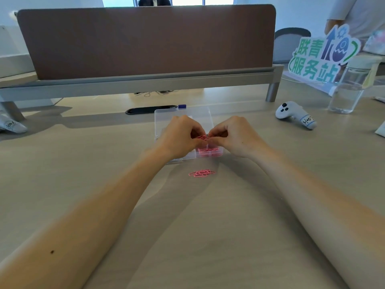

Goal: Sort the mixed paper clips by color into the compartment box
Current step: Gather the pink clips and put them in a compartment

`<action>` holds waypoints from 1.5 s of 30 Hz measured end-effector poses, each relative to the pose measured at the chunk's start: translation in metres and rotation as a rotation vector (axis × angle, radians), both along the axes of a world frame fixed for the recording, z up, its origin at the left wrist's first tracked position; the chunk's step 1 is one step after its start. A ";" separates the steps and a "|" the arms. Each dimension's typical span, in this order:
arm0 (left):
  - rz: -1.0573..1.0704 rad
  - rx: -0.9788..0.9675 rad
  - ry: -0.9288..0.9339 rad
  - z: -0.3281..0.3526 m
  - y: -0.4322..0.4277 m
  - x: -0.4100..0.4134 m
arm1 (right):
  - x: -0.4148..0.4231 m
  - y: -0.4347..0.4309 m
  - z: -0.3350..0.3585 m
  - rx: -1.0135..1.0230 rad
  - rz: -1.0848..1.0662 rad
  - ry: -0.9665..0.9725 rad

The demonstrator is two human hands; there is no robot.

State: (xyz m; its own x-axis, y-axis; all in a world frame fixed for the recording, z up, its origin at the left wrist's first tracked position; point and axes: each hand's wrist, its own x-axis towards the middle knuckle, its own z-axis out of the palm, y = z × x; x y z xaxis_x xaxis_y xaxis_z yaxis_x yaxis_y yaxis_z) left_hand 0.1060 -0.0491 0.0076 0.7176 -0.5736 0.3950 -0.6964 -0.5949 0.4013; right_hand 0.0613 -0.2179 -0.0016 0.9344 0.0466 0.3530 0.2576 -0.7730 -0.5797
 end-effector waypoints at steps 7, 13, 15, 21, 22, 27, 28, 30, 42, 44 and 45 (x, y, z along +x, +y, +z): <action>-0.018 0.031 0.020 -0.008 -0.003 0.000 | 0.003 -0.005 -0.004 -0.084 0.006 0.083; 0.008 -0.017 0.070 -0.001 0.004 0.004 | -0.001 -0.007 -0.005 -0.079 0.006 0.082; 0.016 -0.004 0.070 0.005 0.008 0.002 | -0.004 -0.007 -0.004 -0.078 0.014 0.072; -0.114 0.383 0.178 0.022 0.019 -0.016 | -0.021 -0.001 0.013 -0.124 0.167 0.232; -0.120 0.450 0.200 0.019 0.019 -0.019 | -0.023 0.002 0.014 -0.163 0.189 0.287; -0.135 0.446 0.332 0.005 0.017 -0.024 | -0.024 0.014 0.010 -0.287 0.212 0.368; -0.138 0.442 0.340 0.005 0.017 -0.024 | -0.024 0.015 0.009 -0.259 0.219 0.381; -0.145 0.455 0.328 0.005 0.016 -0.026 | -0.024 0.017 0.009 -0.226 0.234 0.403; -0.140 0.455 0.173 0.007 0.010 -0.028 | -0.022 0.014 0.010 -0.275 0.203 0.323; -0.116 0.388 0.143 0.010 0.011 -0.026 | -0.022 0.011 0.012 -0.222 0.179 0.275; -0.093 0.334 0.118 0.012 0.011 -0.024 | -0.021 0.008 0.014 -0.183 0.155 0.236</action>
